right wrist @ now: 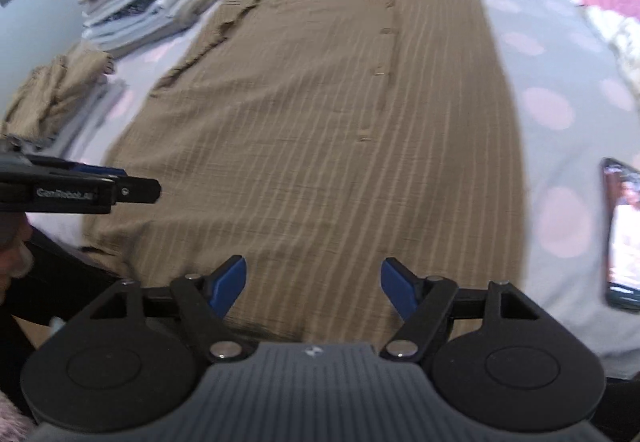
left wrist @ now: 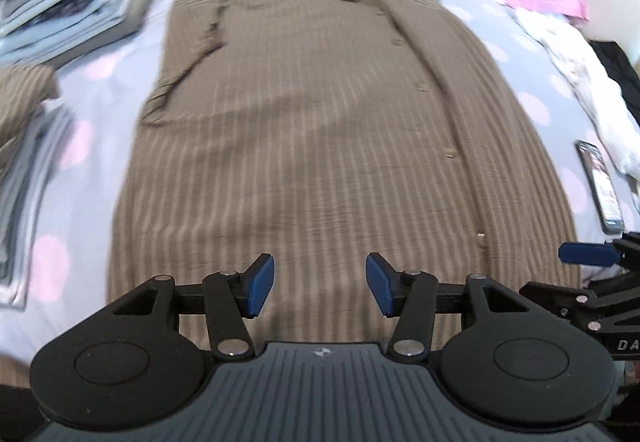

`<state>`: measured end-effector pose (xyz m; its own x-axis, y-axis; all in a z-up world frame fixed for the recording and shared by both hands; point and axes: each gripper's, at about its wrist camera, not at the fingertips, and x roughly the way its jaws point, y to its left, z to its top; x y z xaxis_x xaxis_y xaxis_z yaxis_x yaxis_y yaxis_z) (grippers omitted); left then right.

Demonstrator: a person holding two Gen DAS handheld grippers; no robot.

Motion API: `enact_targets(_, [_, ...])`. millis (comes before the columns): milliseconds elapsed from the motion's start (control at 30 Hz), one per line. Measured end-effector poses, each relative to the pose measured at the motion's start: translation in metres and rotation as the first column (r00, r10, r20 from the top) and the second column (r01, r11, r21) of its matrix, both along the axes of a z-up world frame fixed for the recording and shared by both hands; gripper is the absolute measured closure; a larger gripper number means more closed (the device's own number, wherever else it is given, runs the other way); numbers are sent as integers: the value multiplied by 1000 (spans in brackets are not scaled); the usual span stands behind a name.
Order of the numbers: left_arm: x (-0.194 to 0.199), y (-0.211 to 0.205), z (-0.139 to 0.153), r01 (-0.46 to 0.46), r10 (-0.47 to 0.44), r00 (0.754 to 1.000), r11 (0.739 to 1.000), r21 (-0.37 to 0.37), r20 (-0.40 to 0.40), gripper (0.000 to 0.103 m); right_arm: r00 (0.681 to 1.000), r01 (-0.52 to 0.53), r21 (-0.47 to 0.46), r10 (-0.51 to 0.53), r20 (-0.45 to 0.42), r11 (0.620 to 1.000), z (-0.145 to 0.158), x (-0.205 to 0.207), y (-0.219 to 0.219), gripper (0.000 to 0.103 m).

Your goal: Fold clothes

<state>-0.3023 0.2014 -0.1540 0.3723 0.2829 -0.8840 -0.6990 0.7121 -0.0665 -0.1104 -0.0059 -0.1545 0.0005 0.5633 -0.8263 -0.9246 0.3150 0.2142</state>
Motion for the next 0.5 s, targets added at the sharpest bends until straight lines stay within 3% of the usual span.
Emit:
enact_targets(100, [-16, 9, -1, -60, 60, 998, 998, -2, -8, 54, 1000, -24, -6, 24, 12, 1000, -1, -9, 5, 25])
enact_targets(333, [-55, 30, -2, -189, 188, 982, 982, -24, -10, 51, 988, -49, -16, 51, 147, 999, -6, -21, 7, 25])
enact_targets(500, [-79, 45, -13, -288, 286, 956, 957, -24, -65, 51, 987, -75, 16, 72, 142, 997, -11, -26, 8, 25])
